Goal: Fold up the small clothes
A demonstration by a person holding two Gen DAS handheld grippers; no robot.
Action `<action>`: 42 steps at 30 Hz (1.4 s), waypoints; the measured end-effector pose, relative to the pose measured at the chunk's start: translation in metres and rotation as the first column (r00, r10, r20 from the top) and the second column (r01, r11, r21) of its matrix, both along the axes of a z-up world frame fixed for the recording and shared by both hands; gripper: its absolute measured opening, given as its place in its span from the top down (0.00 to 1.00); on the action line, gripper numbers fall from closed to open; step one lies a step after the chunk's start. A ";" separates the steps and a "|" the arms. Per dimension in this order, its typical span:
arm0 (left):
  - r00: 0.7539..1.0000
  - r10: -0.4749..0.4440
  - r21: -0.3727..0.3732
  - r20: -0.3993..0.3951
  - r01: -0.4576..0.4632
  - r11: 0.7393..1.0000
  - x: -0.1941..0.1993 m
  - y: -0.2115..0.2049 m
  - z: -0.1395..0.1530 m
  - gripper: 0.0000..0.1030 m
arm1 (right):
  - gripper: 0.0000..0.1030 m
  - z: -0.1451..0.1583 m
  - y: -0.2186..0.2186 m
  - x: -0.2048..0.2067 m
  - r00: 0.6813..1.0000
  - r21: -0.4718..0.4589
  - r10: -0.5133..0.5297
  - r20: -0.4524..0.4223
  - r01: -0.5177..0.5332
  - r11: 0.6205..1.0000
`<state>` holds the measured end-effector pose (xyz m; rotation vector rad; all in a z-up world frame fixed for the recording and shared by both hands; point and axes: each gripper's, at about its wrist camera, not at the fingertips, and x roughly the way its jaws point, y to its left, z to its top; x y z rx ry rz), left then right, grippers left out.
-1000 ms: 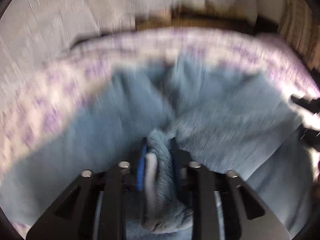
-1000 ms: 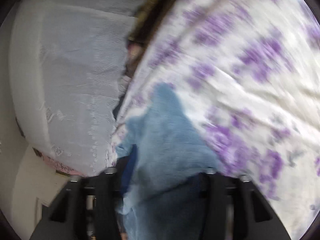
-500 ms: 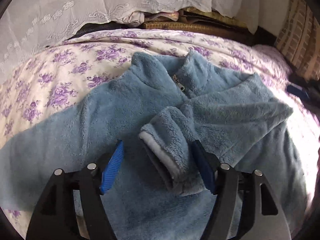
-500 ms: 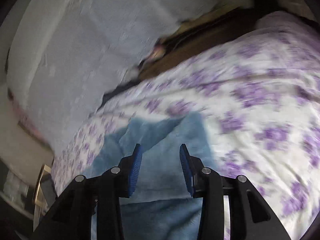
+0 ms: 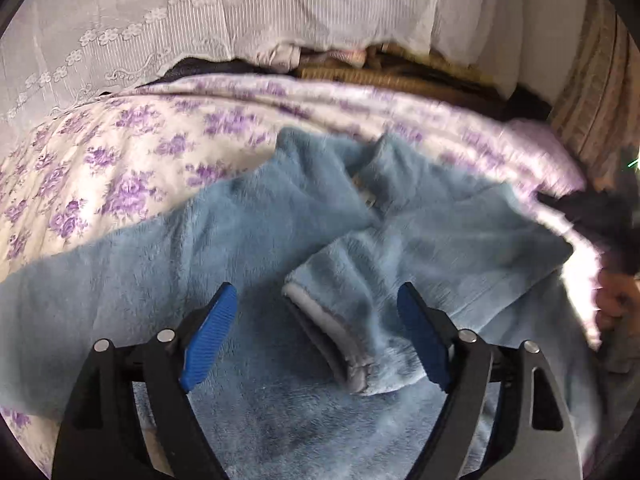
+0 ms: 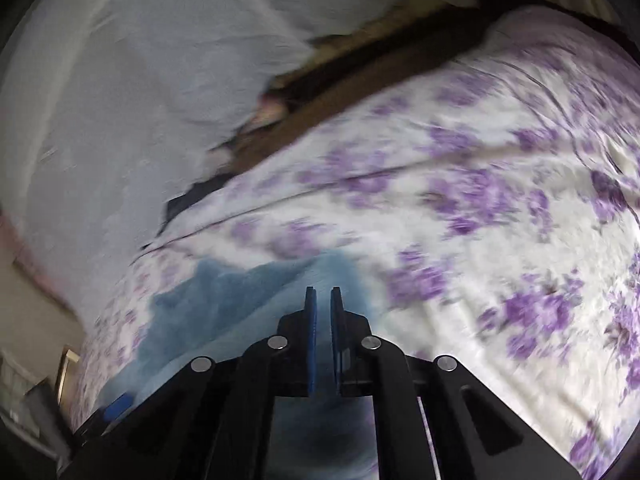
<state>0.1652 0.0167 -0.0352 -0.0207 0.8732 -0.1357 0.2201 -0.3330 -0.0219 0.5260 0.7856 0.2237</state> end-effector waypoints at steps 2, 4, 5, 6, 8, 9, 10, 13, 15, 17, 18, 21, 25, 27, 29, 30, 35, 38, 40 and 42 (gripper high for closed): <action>0.997 0.014 0.028 -0.074 -0.012 1.000 0.009 -0.002 -0.014 0.20 | 0.85 0.011 0.027 -0.013 0.997 -0.041 0.079 0.020 -0.078 0.996; 0.995 0.018 -0.007 -0.094 -0.019 1.000 0.012 0.004 -0.016 0.18 | 0.75 0.001 0.057 -0.022 0.988 -0.135 0.153 -0.036 -0.157 0.978; 0.995 0.022 -0.018 -0.092 -0.024 1.000 0.011 0.007 -0.015 0.18 | 0.74 -0.006 0.067 -0.024 0.984 -0.171 0.160 -0.079 -0.172 0.970; 0.996 0.026 -0.022 -0.089 -0.028 0.999 0.010 0.008 -0.015 0.18 | 0.74 -0.025 0.076 -0.024 0.976 -0.213 0.167 -0.141 -0.194 0.958; 0.998 0.035 -0.022 -0.061 -0.037 0.999 0.004 0.009 -0.010 0.18 | 0.75 -0.026 0.076 -0.027 0.978 -0.217 0.166 -0.125 -0.190 0.958; 0.998 0.040 -0.025 -0.049 -0.041 0.999 0.001 0.010 -0.007 0.18 | 0.76 -0.021 0.074 -0.027 0.979 -0.209 0.154 -0.131 -0.179 0.961; 0.998 0.042 -0.038 -0.037 -0.043 0.998 -0.002 0.011 -0.003 0.18 | 0.74 -0.010 0.073 -0.030 0.986 -0.206 0.131 -0.107 -0.151 0.967; 0.999 0.037 -0.064 -0.029 -0.039 0.997 -0.007 0.012 0.003 0.18 | 0.70 0.011 0.093 -0.039 0.983 -0.228 0.176 -0.046 -0.182 0.956; 0.994 0.081 0.019 -0.071 -0.079 0.997 0.001 0.008 -0.007 0.18 | 0.55 0.015 0.114 -0.038 0.972 -0.254 0.229 -0.058 -0.236 0.938; 0.991 0.078 0.028 -0.113 -0.075 0.997 0.006 0.008 -0.017 0.16 | 0.49 0.001 0.148 -0.027 0.944 -0.298 0.299 -0.137 -0.327 0.897; 0.991 0.082 0.020 -0.103 -0.080 0.997 0.004 0.010 -0.014 0.16 | 0.46 -0.016 0.165 -0.022 0.926 -0.350 0.317 -0.205 -0.372 0.860; 0.993 0.090 -0.016 -0.080 -0.091 0.996 -0.014 0.022 -0.002 0.17 | 0.46 -0.016 0.180 -0.026 0.934 -0.454 0.305 -0.188 -0.358 0.816; 0.987 0.145 -0.018 -0.071 -0.147 0.989 -0.042 0.046 0.008 0.17 | 0.46 0.026 0.191 -0.030 0.933 -0.353 0.352 -0.081 -0.357 0.865; 0.980 0.189 -0.005 -0.055 -0.190 0.982 -0.061 0.065 0.012 0.17 | 0.43 0.024 0.198 -0.026 0.922 -0.323 0.377 -0.089 -0.385 0.865; 0.970 0.237 -0.023 -0.053 -0.239 0.971 -0.079 0.090 0.013 0.17 | 0.40 -0.001 0.212 -0.011 0.904 -0.304 0.395 -0.166 -0.428 0.851; 0.963 0.265 -0.032 -0.054 -0.267 0.963 -0.086 0.102 0.014 0.17 | 0.38 -0.022 0.215 -0.009 0.898 -0.305 0.393 -0.197 -0.436 0.846; 0.867 0.484 -0.181 -0.121 -0.498 0.848 -0.109 0.190 0.005 0.13 | 0.39 0.002 0.201 -0.038 0.922 -0.314 0.384 -0.039 -0.376 0.871; 0.833 0.530 -0.293 -0.161 -0.553 0.780 -0.111 0.221 -0.001 0.13 | 0.38 0.018 0.183 -0.059 0.926 -0.278 0.376 0.027 -0.354 0.893; 0.823 0.546 -0.297 -0.155 -0.566 0.769 -0.109 0.227 0.000 0.13 | 0.38 0.018 0.170 -0.057 0.933 -0.255 0.360 0.021 -0.343 0.904; 0.808 0.568 -0.289 -0.153 -0.587 0.757 -0.103 0.231 -0.001 0.13 | 0.37 0.012 0.149 -0.060 0.948 -0.211 0.317 -0.011 -0.312 0.926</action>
